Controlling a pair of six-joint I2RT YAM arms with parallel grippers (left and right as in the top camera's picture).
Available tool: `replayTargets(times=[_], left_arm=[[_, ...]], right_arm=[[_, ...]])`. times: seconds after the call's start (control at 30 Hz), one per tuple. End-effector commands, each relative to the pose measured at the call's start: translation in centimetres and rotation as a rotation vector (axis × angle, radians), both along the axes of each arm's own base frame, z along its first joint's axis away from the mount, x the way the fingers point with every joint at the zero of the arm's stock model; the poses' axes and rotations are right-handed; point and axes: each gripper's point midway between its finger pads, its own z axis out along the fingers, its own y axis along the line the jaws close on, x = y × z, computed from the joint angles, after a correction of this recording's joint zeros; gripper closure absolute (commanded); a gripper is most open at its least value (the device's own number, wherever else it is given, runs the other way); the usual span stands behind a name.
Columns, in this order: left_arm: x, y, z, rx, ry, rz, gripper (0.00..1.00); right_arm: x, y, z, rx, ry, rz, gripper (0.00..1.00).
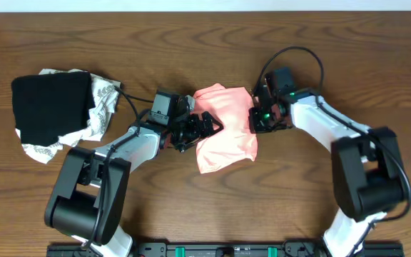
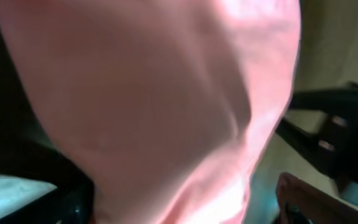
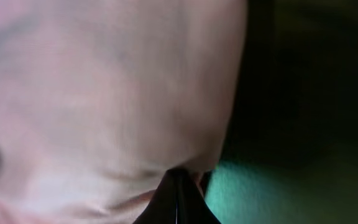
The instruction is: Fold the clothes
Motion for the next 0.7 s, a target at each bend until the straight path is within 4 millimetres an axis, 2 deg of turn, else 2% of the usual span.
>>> replayTargets(times=[0.0,0.1,0.23,0.3,0.43,0.67], left_arm=[[-0.9,0.3,-0.5,0.006,0.041,0.000,0.05],[-0.4,1.0,0.1,0.002,0.031,0.023,0.05],[1.4,3.7,1.0,-0.006,0.006,0.108,0.05],[2.1,4.8,1.3,-0.024,-0.018,0.114,0.00],[1.9,4.9,1.8,-0.070,-0.072,0.030,0.02],[1.3,4.7,-0.1,-0.067,-0.033,0.004,0.02]], right_arm=[[-0.2,1.1,-0.2,0.037,-0.001,0.043,0.99],[-0.2,1.0,-0.2,0.034,0.000,0.039,0.99],[-0.5,0.8,-0.3,0.026,0.014,0.038,0.99],[-0.6,0.8,-0.4,0.024,0.018,0.038,0.99],[-0.6,0.8,-0.4,0.024,0.019,0.038,0.99],[-0.6,0.8,-0.4,0.024,0.019,0.038,0.99]])
